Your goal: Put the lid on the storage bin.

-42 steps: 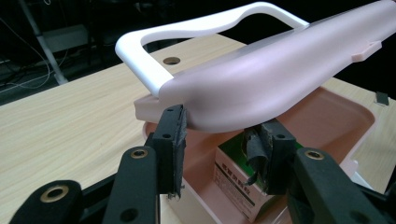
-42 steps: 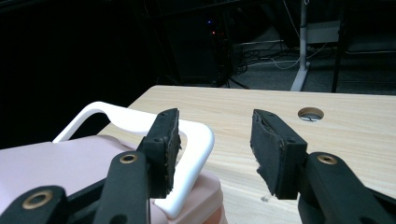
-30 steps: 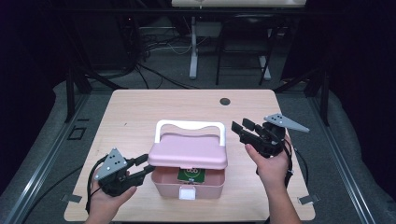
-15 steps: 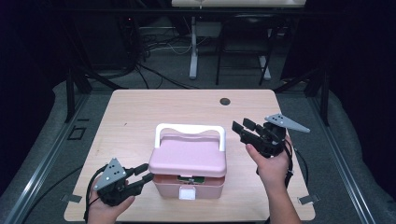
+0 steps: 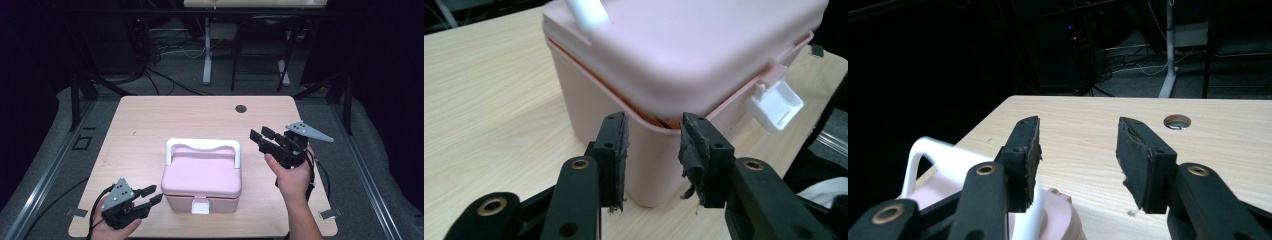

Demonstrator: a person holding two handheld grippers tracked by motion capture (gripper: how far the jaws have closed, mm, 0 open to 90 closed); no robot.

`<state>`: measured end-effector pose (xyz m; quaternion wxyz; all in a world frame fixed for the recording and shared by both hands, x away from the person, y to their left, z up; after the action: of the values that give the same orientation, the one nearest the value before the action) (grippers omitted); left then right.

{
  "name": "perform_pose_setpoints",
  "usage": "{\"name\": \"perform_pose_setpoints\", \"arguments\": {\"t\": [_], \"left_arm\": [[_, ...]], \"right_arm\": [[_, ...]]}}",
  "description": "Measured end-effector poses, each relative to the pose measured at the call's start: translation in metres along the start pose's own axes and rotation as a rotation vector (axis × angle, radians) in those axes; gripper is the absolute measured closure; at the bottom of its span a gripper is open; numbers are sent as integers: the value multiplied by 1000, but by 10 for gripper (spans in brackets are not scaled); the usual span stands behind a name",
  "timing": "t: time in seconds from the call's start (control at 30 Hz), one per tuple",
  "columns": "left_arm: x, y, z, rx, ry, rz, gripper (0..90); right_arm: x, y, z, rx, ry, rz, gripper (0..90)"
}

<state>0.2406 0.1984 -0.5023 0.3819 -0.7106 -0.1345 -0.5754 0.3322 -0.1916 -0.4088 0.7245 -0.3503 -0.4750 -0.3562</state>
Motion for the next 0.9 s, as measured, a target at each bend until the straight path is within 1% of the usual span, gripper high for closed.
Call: {"name": "perform_pose_setpoints", "arguments": {"t": [0.07, 0.13, 0.27, 0.37, 0.43, 0.5, 0.53, 0.57, 0.63, 0.7, 0.77, 0.83, 0.9], "left_arm": [[0, -1, 3, 7, -2, -8, 625], [1, -1, 6, 8, -21, -17, 625], [3, 1, 15, 33, -27, -25, 621], [3, 4, 23, 58, -49, -29, 607], [1, 7, 30, 79, -58, -23, 598], [0, 10, 37, 103, -58, -19, 595], [-1, 11, 41, 109, -69, -17, 595], [-2, 12, 45, 118, -72, -17, 595], [-3, 15, 52, 141, -79, -12, 595], [-3, 18, 59, 152, -88, -9, 595], [-3, 22, 65, 153, -109, -10, 594], [-3, 26, 69, 165, -115, -9, 595], [-3, 30, 74, 175, -108, -4, 595]], "right_arm": [[0, 0, -1, -2, -1, -1, 520], [0, 0, -1, -2, 0, -1, 520], [0, 0, -1, -3, -1, 1, 520], [0, 0, -3, -8, -3, 3, 520], [-1, 0, -4, -11, 3, 2, 519], [-2, 1, -7, -18, 8, 5, 519], [-3, 2, -8, -21, 10, 5, 520], [-4, 2, -10, -26, 7, 10, 520], [-5, 4, -13, -35, 16, 13, 520], [-6, 4, -16, -44, 19, 16, 520], [-8, 5, -18, -48, 21, 19, 520], [-9, 6, -20, -54, 20, 22, 519], [-11, 8, -22, -63, 20, 26, 520]]}}
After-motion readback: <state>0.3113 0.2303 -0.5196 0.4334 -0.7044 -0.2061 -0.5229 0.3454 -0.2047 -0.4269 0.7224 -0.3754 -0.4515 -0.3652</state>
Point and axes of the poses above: each handheld gripper's, and its own axes: y roughly forward along the jaws, x roughly out of its top, z roughly to its left, the point moved 3 cm from there along y, roughly forward along the jaws, and after that the axes turned 6 degrees about -z, right-handed, at the moved point
